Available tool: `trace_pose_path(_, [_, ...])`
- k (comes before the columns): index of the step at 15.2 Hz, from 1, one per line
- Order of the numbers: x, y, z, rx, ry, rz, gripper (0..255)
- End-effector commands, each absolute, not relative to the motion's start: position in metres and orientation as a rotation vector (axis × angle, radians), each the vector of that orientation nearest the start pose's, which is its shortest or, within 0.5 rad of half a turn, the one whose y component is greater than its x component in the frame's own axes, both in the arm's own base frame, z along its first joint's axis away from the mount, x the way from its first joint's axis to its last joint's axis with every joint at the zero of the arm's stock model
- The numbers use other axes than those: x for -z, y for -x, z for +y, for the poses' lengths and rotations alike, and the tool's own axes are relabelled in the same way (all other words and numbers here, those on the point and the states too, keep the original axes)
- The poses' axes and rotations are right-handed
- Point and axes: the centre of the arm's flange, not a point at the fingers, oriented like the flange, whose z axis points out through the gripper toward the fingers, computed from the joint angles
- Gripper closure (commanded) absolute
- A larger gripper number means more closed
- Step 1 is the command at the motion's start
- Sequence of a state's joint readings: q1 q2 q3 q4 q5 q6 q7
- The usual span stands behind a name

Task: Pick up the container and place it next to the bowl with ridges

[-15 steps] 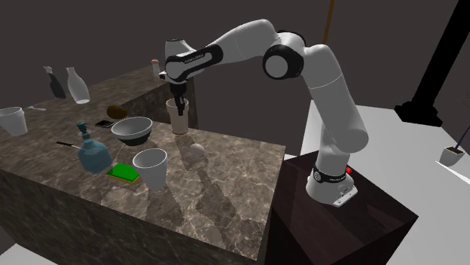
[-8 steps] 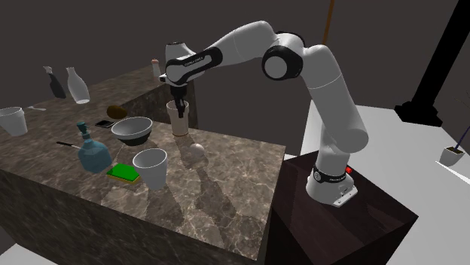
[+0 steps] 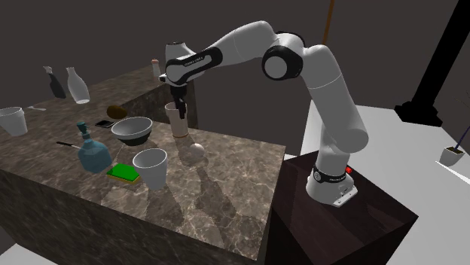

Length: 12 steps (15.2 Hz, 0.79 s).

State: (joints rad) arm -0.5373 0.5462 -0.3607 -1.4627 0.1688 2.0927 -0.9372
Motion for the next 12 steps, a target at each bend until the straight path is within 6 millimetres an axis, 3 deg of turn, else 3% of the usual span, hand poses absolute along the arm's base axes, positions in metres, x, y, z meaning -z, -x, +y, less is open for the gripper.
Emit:
trace_pose_path(1, [-0.405,-0.485,-0.521,0.079,3.254,-0.037,0])
trace_pose_path(4, [-0.441,-0.483,-0.517,0.079,3.254,-0.037,0])
trace_pose_path(12, [-0.441,-0.483,-0.517,0.079,3.254,-0.037,0])
